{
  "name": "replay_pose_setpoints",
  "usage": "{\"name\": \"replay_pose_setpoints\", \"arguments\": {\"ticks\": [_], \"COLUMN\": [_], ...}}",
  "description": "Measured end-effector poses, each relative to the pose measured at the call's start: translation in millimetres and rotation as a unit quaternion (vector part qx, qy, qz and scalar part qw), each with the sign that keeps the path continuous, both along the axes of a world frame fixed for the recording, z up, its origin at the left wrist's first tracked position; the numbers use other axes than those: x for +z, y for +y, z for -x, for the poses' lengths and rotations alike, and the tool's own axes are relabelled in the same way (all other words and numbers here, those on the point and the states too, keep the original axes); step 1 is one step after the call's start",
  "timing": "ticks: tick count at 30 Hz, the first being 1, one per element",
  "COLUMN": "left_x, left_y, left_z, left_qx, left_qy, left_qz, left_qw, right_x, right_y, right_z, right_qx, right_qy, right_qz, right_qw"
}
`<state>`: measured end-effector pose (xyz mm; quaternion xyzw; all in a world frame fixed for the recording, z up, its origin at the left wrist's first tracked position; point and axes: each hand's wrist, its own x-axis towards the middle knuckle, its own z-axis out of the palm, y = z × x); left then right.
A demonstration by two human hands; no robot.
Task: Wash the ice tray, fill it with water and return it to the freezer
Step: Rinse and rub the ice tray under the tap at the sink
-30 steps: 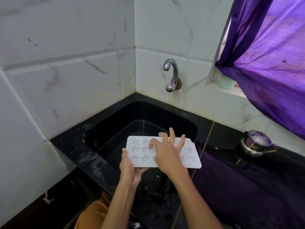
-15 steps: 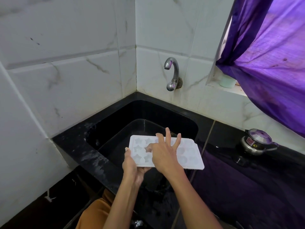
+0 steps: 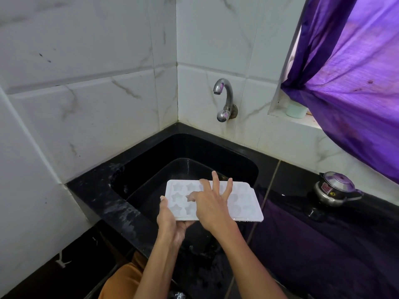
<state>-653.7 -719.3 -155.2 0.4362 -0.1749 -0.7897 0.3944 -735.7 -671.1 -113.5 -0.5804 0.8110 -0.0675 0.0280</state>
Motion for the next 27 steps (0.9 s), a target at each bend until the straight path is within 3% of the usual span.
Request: {"name": "replay_pose_setpoints", "arguments": {"ticks": [10, 17, 27], "left_x": [-4, 0, 1], "left_y": [-2, 0, 1], "left_z": [-2, -2, -3], "left_qx": [-0.005, -0.007, -0.011], "left_qy": [-0.003, 0.002, 0.008], "left_qz": [0.000, -0.002, -0.007], "left_qw": [1.000, 1.000, 1.000], "right_x": [3, 2, -3], "right_y": [-8, -17, -20], "right_z": [-5, -16, -20], "right_qx": [0.008, 0.047, 0.045], "right_qy": [-0.032, -0.001, 0.013], "right_qz": [0.024, -0.028, -0.014], "right_qw": [0.999, 0.998, 0.999]}}
